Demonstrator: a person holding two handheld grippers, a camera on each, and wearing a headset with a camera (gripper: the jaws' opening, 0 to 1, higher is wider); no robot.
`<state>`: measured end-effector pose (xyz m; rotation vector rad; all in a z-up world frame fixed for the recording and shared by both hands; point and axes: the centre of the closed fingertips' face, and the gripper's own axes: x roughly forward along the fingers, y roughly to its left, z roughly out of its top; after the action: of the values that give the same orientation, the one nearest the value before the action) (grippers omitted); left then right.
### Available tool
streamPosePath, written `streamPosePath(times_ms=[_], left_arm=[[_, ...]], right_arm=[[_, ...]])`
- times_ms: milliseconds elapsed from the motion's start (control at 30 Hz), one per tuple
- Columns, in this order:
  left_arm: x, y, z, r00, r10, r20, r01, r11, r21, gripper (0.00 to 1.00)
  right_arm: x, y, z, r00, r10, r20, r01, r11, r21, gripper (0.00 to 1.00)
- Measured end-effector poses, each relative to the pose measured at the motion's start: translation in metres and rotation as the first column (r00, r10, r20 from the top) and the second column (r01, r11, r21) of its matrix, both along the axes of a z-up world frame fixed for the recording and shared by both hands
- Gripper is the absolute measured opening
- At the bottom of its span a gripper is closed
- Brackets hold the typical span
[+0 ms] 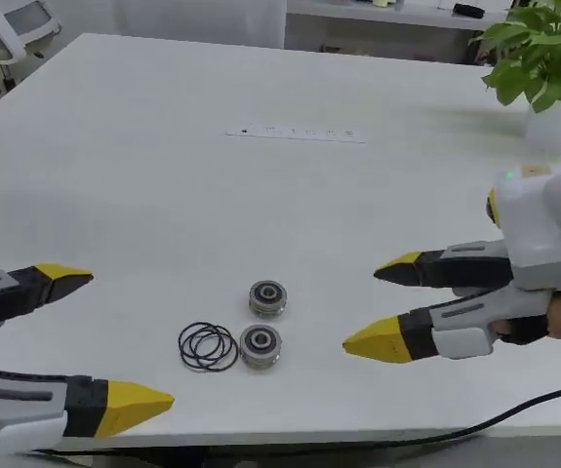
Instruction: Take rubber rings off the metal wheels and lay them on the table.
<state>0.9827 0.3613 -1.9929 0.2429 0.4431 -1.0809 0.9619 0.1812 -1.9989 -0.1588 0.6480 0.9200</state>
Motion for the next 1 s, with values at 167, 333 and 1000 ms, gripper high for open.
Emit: streamPosePath(times_ms=[167, 333, 1000], left_arm=[[0.0, 0.002, -0.002, 1.0, 0.012, -0.02, -0.012, 1.0, 0.001, 0.88], [-0.002, 0.003, -0.008, 0.998, 0.019, -0.054, -0.019, 1.0, 0.01, 0.9], [-0.006, 0.001, -0.013, 0.996, -0.001, -0.093, 0.002, 1.0, 0.012, 0.99]], right_arm=[[-0.009, -0.01, -0.008, 0.999, -0.045, -0.021, 0.045, 0.999, -0.007, 0.65], [-0.013, -0.018, -0.016, 0.995, -0.092, -0.033, 0.091, 0.996, -0.024, 0.65], [-0.023, -0.031, -0.028, 0.982, -0.174, -0.076, 0.17, 0.984, -0.056, 0.87]])
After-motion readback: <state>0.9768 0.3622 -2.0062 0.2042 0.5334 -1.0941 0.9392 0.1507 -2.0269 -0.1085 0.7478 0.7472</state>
